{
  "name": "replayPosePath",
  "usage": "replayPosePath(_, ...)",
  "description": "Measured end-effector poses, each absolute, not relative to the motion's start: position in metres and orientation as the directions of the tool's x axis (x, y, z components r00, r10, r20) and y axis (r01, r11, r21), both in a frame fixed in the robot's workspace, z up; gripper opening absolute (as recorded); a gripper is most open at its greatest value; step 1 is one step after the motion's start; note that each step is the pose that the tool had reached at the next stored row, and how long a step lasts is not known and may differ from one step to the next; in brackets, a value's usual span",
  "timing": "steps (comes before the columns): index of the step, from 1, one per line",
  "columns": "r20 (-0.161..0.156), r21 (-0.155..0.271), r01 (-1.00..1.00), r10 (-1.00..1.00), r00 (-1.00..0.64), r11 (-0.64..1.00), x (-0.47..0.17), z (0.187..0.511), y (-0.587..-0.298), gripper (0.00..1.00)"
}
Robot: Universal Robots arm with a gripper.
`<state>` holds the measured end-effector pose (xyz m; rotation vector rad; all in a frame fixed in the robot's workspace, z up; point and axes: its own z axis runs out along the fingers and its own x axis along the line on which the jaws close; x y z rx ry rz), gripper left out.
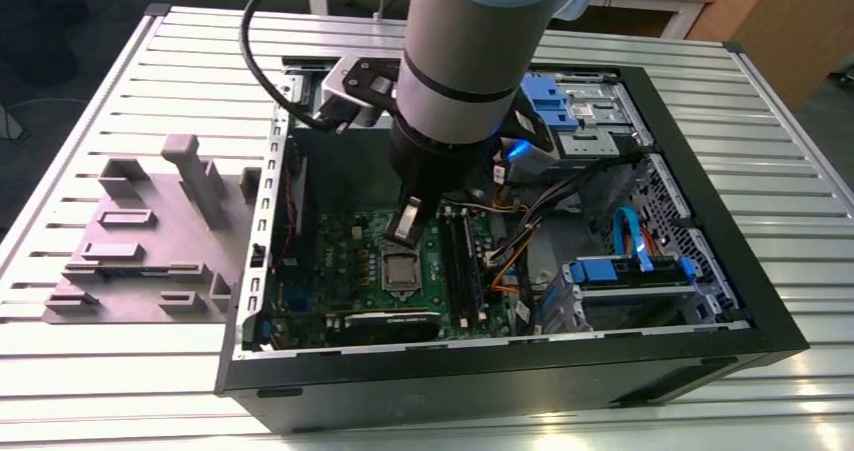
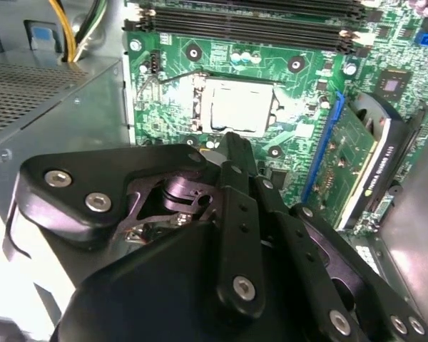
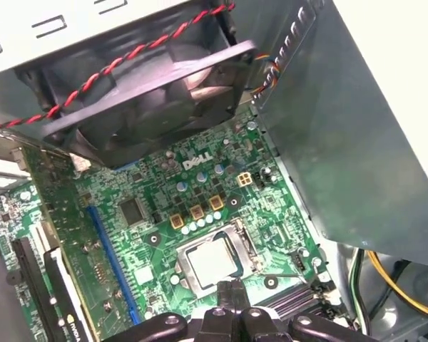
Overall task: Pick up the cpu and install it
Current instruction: 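Install the first cpu locking lever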
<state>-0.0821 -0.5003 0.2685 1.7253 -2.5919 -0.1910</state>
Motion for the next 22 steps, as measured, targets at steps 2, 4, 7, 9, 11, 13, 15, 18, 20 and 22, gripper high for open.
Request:
replayPosePath(2, -0.049, 0.114, -0.918, -0.92, -0.388, 0.381, -0.082, 0.269, -0.496, 0.1)
replayPosePath(4, -0.049, 0.114, -0.918, -0.92, -0.388, 0.381, -0.082, 0.269, -0.491, 0.1)
replayPosePath(7, -0.049, 0.114, -0.918, -0.92, -0.388, 0.381, -0.082, 0.269, -0.484, 0.1)
replayPosePath(9, -0.049, 0.114, -0.918, -0.92, -0.388, 0.381, -0.082, 0.269, -0.48, 0.1)
replayPosePath(11, -0.049, 0.114, -0.918, -0.92, -0.388, 0.381, -0.082, 0.269, -0.476, 0.1)
replayPosePath(13, -0.049, 0.114, -0.918, -0.92, -0.388, 0.381, -0.082, 0.269, -0.473, 0.1)
replayPosePath(15, -0.049, 0.114, -0.918, -0.92, -0.388, 0.381, -0.081, 0.268, -0.471, 0.1)
replayPosePath(18, -0.049, 0.114, -0.918, -0.92, -0.388, 0.381, -0.079, 0.268, -0.466, 0.1)
replayPosePath(20, -0.049, 0.114, -0.918, -0.92, -0.388, 0.381, -0.077, 0.268, -0.464, 0.1)
replayPosePath(22, -0.049, 0.114, -0.918, -0.92, -0.388, 0.381, -0.073, 0.268, -0.462, 0.1)
